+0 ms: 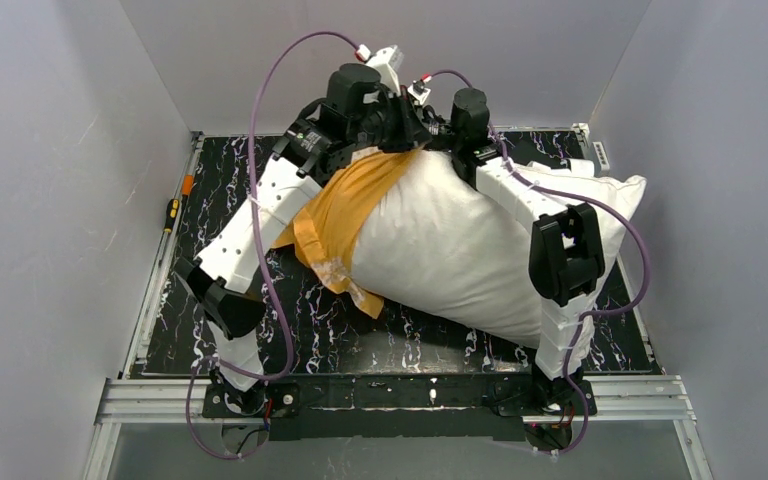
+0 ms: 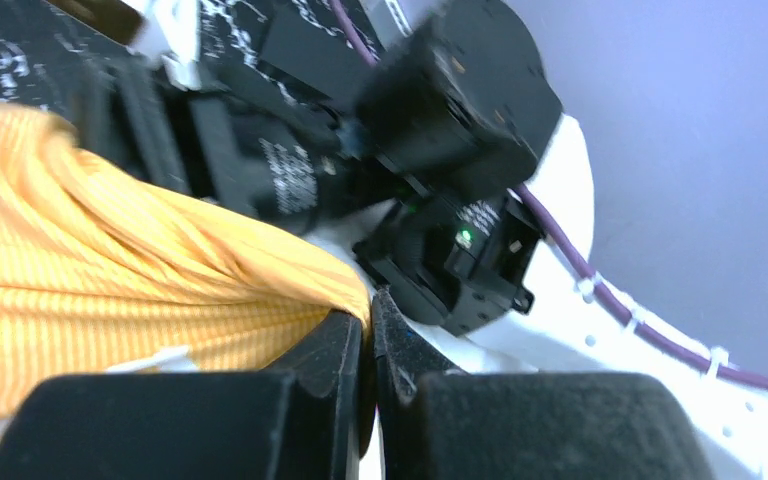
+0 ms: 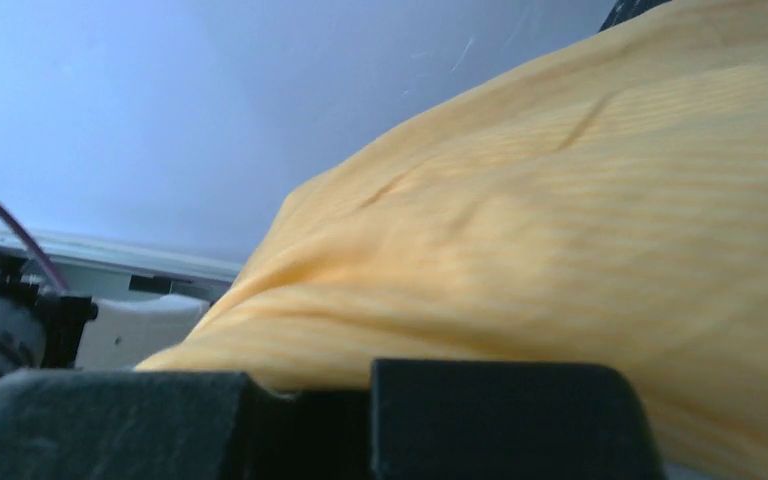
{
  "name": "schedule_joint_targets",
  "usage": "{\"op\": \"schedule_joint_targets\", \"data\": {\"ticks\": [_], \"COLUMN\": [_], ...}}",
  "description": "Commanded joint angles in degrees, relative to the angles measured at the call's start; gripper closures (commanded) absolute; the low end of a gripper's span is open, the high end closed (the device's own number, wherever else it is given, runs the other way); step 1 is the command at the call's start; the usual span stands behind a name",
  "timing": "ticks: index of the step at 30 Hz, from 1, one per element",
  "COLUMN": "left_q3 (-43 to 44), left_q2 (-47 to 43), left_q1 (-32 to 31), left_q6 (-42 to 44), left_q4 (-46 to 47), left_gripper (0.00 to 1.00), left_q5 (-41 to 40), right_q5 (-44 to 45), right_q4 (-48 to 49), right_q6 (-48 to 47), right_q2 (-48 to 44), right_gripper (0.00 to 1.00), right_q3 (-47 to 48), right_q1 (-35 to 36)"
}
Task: Put the pillow into the pillowcase
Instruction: Stuff the pillow into the pillowcase.
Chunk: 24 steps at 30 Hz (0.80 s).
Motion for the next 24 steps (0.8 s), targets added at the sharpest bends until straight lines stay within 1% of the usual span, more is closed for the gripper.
{"op": "schedule_joint_targets", "data": {"ticks": [1, 3, 6, 7, 9, 10, 11, 12, 13, 15, 16, 17, 19, 20, 21, 23, 24], "left_q3": [7.67, 4.11, -4.35, -7.70, -13.08, -15.30, -16.91, -18.91, -21.07, -25.34, -27.45, -29.52, -32.48, -33.49, -33.81, -31.97, -30.47], "left_q2": [-1.93, -3.27, -6.79, -8.23, -10.83, -12.14, -13.22, -14.83, -16.05, -18.13, -19.03, -19.75, -20.80, -21.13, -21.18, -20.40, -19.69], "left_q1": [-14.42, -15.30, -15.38, -15.38, -15.38, -15.38, -15.37, -15.15, -14.69, -12.91, -11.95, -10.71, -8.15, -6.86, -5.94, -4.67, -4.25], "left_q6": [-0.93, -0.73, -0.61, -0.26, 1.83, 3.17, 4.13, 4.41, 4.10, 1.59, 0.08, -1.70, -5.55, -6.70, -7.59, -6.30, -4.91], "left_q4": [15.42, 15.32, 14.86, 13.91, 10.45, 9.22, 7.76, 6.80, 6.69, 7.89, 9.32, 10.64, 12.95, 14.30, 15.69, 15.69, 14.50], "left_gripper": [1.00, 1.00, 1.00, 0.98, 0.97, 0.95, 0.92, 0.90, 0.87, 0.83, 0.82, 0.82, 0.82, 0.80, 0.74, 0.58, 0.54], "left_q5": [23.37, 21.91, 18.61, 16.12, 10.56, 7.98, 4.23, 0.57, -2.17, -6.61, -7.29, -7.40, -7.37, -6.80, -6.08, -4.61, -3.59], "right_q5": [17.05, 17.23, 17.75, 17.90, 18.03, 18.42, 19.19, 20.42, 22.53, 27.02, 29.60, 32.05, 36.64, 38.31, 39.99, 42.99, 44.46], "right_q4": [-13.82, -18.46, -23.86, -24.97, -27.97, -31.08, -34.53, -38.63, -43.98, -54.59, -60.55, -64.12, -70.40, -73.44, -76.41, -80.97, -82.80], "right_q6": [-7.59, -10.79, -15.86, -17.10, -20.40, -22.75, -25.76, -29.10, -33.17, -40.90, -44.13, -46.90, -51.48, -53.41, -55.76, -58.56, -59.76], "right_q2": [0.40, 0.36, 0.62, 0.68, 0.66, 0.55, 0.31, -0.24, -0.64, -1.03, -1.42, -1.82, -2.53, -2.66, -2.69, -2.97, -3.10], "right_gripper": [0.99, 0.99, 0.99, 0.99, 0.99, 0.95, 0.89, 0.76, 0.64, 0.48, 0.40, 0.32, 0.23, 0.20, 0.16, 0.08, 0.05], "right_q3": [1.23, 0.37, -1.26, -1.90, -2.30, -1.55, -0.57, 0.73, 2.72, 7.37, 9.63, 11.67, 15.14, 16.79, 18.39, 20.66, 21.58], "right_q1": [0.03, -0.56, -0.73, -0.81, -1.25, -1.67, -2.15, -2.70, -3.17, -3.85, -4.08, -4.22, -4.49, -4.74, -5.05, -5.78, -6.13]}}
